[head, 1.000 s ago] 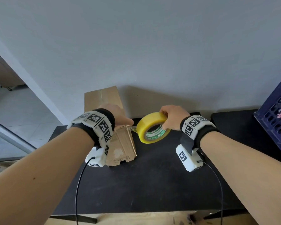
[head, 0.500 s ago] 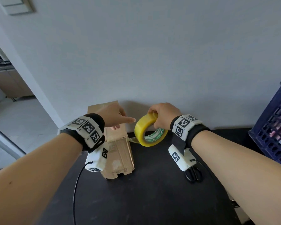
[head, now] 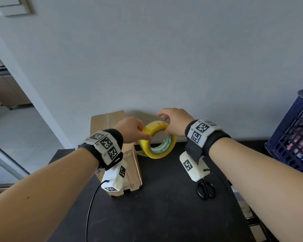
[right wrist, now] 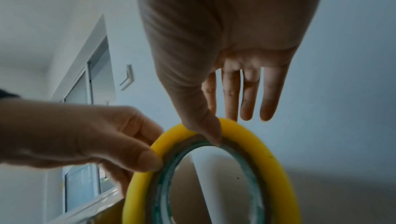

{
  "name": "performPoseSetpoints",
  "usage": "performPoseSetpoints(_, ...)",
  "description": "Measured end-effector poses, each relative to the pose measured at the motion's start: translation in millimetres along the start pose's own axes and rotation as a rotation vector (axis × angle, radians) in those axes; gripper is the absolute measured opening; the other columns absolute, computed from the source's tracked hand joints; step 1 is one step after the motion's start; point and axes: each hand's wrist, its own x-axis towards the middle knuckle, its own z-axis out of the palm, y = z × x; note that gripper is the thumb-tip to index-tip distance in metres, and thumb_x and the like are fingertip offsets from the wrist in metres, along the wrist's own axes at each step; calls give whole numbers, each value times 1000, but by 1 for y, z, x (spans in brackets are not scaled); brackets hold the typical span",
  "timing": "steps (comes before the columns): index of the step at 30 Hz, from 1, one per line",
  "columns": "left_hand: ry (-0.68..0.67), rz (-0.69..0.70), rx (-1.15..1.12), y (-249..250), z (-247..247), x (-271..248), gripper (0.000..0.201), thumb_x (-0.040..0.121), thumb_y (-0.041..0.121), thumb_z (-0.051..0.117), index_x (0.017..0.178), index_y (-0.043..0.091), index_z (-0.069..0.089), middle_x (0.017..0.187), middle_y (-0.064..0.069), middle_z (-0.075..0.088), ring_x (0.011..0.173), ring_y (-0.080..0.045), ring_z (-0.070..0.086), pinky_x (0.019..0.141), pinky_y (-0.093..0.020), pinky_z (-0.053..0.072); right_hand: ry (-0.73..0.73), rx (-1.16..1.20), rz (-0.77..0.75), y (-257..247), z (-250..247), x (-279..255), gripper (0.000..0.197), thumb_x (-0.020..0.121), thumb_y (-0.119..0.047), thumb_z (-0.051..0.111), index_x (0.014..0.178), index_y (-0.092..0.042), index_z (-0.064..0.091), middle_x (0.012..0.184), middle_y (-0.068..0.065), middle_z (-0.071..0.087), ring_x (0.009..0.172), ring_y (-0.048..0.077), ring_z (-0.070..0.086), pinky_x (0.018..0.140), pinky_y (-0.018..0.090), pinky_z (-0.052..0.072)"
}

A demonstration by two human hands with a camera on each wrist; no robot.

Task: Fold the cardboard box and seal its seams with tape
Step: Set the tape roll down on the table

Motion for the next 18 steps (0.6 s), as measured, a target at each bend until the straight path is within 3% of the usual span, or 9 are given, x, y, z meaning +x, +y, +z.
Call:
performPoseSetpoints(3,24,-19,-108,-9,1,1,30,77,42,71,90,15,70,78,-5,73,73,-17,70,81,-37,57,34,50,81,20,-3,-1,57,80,-8,66,133,-21,50,127,3,58,114,21,55,92,32,47)
performPoseSetpoints(7,45,-11,-194,-15,0,2,35,78,43,71,97,13,69,83,-5,73,76,-17,70,84,-40,56,113,106,292,54,11,-6,35,83,-7,59,116,-18,65,118,4,65,110,24,59,93,31,47)
performPoseSetpoints(10,53,-13,-202,-19,4,3,39,78,47,69,100,15,69,83,-3,73,77,-17,70,86,-40,55,79,114,460,77,34,-13,25,84,-9,58,106,-11,70,114,6,67,110,26,60,92,29,48)
performPoseSetpoints(12,57,-14,-208,-21,6,4,41,77,49,69,100,16,69,83,-3,73,79,-17,69,88,-41,54,-43,11,541,91,54,-18,19,86,-11,53,95,-5,69,94,7,66,105,29,61,75,27,50)
performPoseSetpoints(14,58,-20,-222,-23,6,6,41,76,50,69,100,16,69,83,-3,73,80,-18,69,88,-43,54,-89,-14,660,104,73,-23,16,84,-13,53,70,-6,57,73,6,54,86,28,59,55,23,39)
performPoseSetpoints(16,60,-26,-245,-25,8,7,42,75,51,70,99,16,70,84,-2,73,82,-19,69,88,-43,54,-77,5,763,112,91,-31,23,85,-17,57,65,-6,52,74,9,56,78,28,56,61,25,42)
performPoseSetpoints(18,72,-25,-266,-26,9,7,42,75,51,70,99,16,70,85,-3,73,83,-20,69,88,-44,54,-77,21,819,117,106,-39,21,85,-18,58,68,-6,54,76,11,59,82,30,61,65,28,44)
